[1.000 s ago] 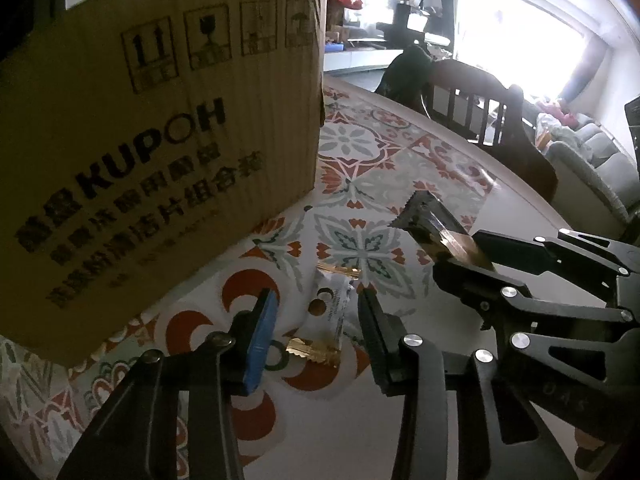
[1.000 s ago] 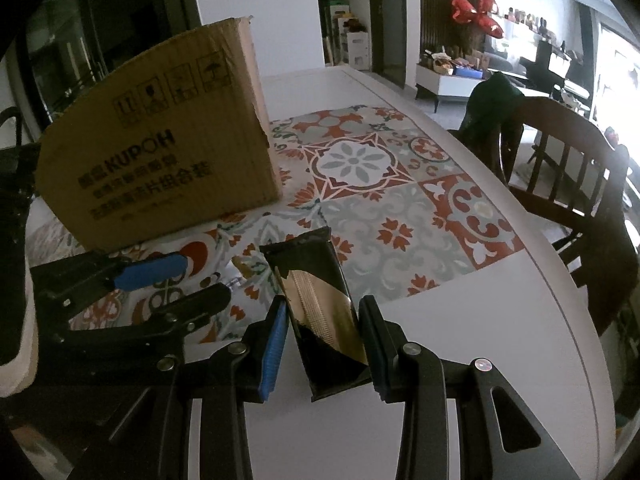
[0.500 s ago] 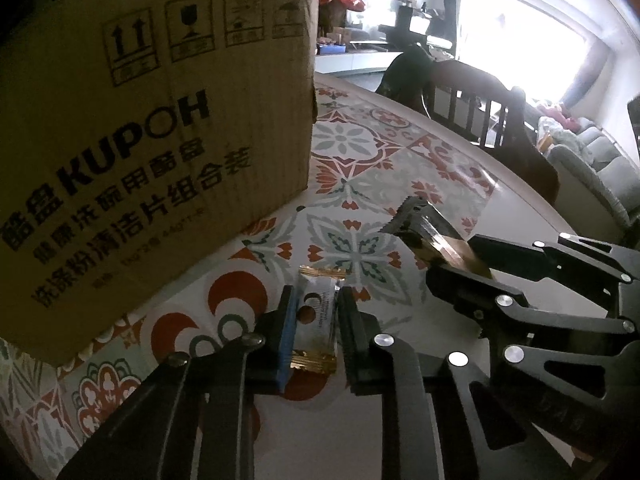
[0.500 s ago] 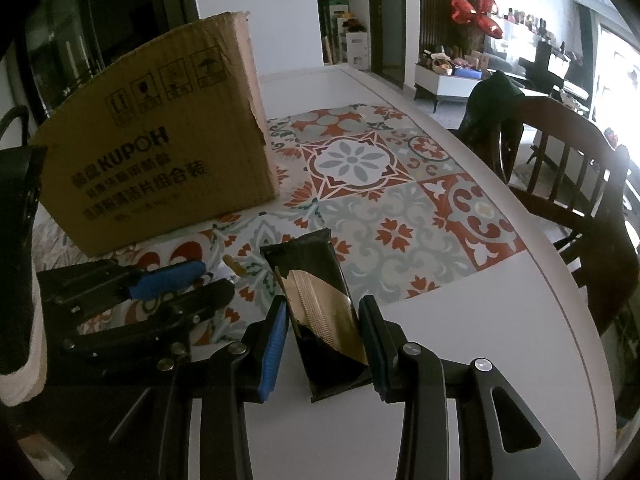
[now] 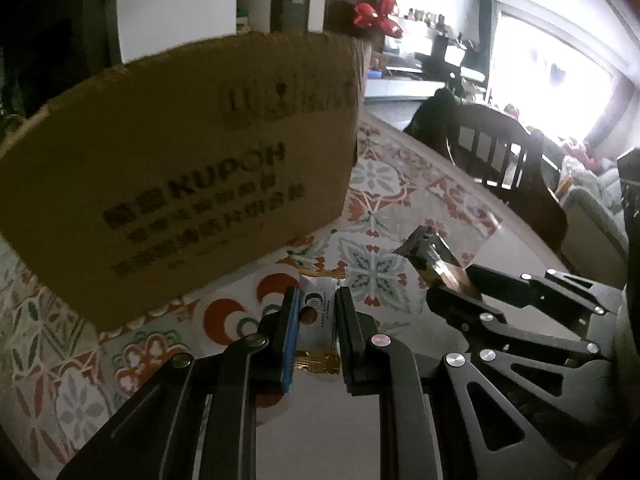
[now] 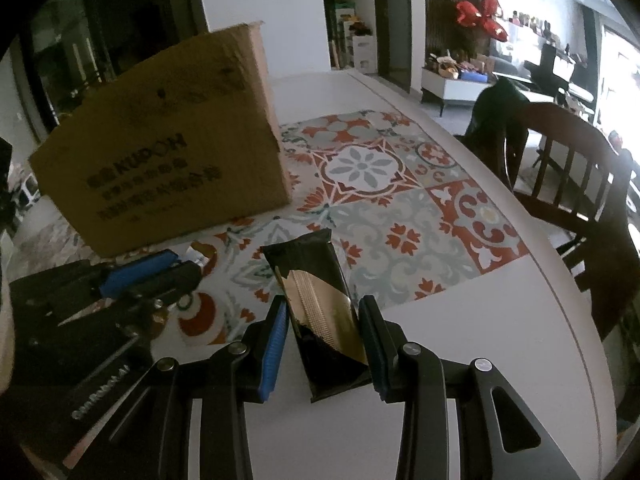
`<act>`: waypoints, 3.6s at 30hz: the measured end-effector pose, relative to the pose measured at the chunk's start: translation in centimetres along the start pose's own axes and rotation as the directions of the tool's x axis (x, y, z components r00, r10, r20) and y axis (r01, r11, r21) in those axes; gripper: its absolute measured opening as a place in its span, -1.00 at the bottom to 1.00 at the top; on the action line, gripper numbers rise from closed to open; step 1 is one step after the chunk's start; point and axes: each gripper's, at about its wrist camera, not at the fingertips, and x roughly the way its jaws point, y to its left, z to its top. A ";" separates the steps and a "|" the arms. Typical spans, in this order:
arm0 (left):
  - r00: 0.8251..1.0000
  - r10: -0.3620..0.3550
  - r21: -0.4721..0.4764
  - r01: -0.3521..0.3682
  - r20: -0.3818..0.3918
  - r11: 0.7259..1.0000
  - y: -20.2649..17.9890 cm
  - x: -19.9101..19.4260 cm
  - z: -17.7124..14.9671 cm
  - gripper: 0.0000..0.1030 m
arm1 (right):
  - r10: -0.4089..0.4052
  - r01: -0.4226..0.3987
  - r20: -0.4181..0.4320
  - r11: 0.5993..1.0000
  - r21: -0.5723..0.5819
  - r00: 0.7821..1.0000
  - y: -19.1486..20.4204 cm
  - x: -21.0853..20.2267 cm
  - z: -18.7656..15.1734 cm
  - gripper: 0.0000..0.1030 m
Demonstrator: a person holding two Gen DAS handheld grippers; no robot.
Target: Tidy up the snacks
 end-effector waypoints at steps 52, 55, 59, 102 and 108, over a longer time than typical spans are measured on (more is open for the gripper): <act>0.925 0.238 -0.116 -0.213 0.295 0.970 6.5 -12.7 9.5 -0.63 | 0.260 -0.192 0.269 0.948 -0.254 0.927 6.5 -7.0 14.4 -0.27; 0.930 0.240 -0.127 -0.212 0.278 0.969 7.1 -12.0 10.2 -0.63 | 0.269 -0.200 0.255 0.943 -0.267 0.929 7.0 -6.0 16.0 -0.27; 0.943 0.227 -0.145 -0.197 0.242 0.970 8.0 -10.7 11.2 -0.62 | 0.276 -0.208 0.229 0.937 -0.281 0.934 7.4 -4.5 17.2 -0.27; 0.821 0.453 -0.204 -0.406 0.346 0.891 1.0 -23.4 -1.2 0.85 | 0.152 -0.061 0.347 0.963 -0.261 0.925 6.6 -16.5 4.9 0.55; 0.804 0.472 -0.222 -0.417 0.361 0.881 -0.3 -26.0 -3.3 0.98 | 0.156 -0.065 0.359 0.965 -0.252 0.920 6.2 -19.2 2.3 0.62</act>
